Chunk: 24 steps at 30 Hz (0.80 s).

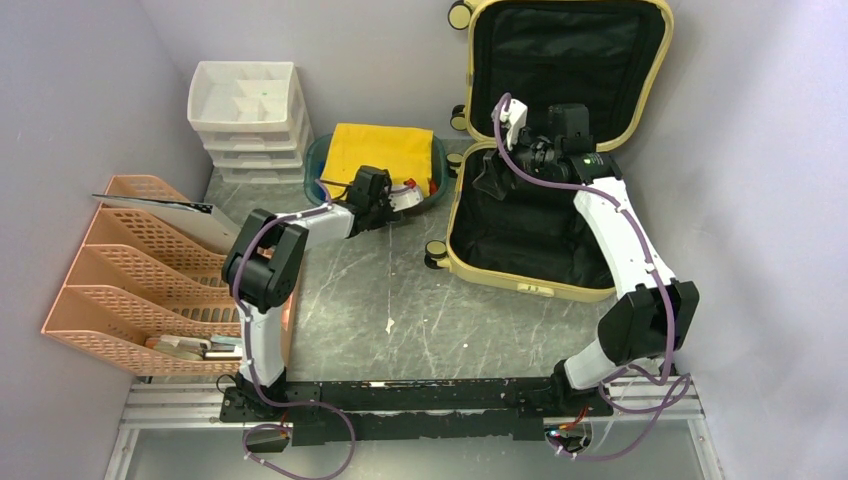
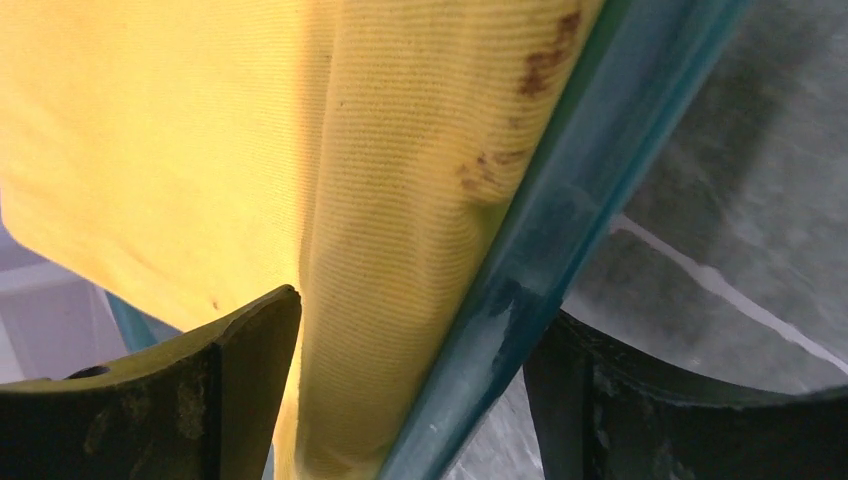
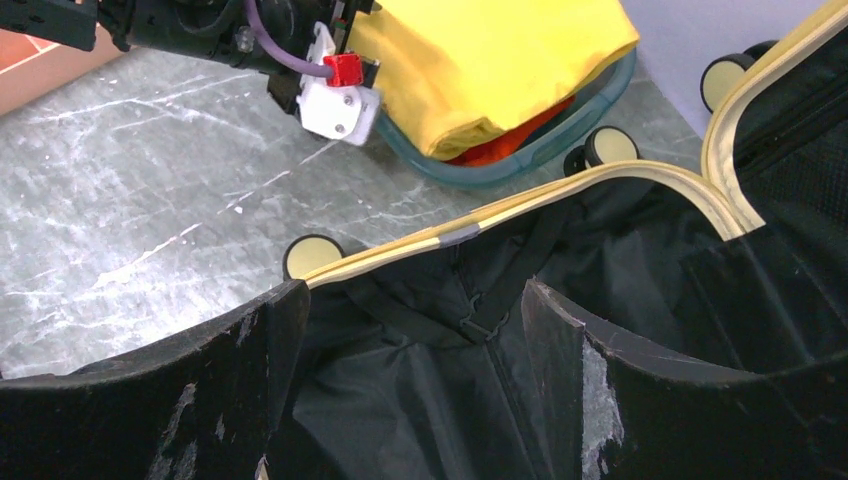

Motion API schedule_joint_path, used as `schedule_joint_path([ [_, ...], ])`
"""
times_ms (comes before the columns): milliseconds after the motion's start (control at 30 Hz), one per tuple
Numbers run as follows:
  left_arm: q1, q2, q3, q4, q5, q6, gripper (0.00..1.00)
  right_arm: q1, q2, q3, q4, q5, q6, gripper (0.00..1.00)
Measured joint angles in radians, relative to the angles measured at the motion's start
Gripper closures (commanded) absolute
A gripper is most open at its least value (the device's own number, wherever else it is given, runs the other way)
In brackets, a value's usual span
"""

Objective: Open, take out, and arrange the luggage
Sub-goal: Move the bin to the center of the board.

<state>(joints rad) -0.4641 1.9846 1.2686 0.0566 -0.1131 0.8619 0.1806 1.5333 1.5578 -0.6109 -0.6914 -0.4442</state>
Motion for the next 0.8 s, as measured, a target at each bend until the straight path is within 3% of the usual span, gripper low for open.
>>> schedule_joint_path([
  [400,0.014,0.124,0.080,0.124,-0.141,0.045,0.16,-0.020,-0.001,-0.015,0.015,-0.017,0.014,0.17],
  [800,0.049,0.214,0.208,0.096,-0.211,0.030,0.16,-0.032,-0.013,-0.021,0.023,-0.021,0.019,0.17],
])
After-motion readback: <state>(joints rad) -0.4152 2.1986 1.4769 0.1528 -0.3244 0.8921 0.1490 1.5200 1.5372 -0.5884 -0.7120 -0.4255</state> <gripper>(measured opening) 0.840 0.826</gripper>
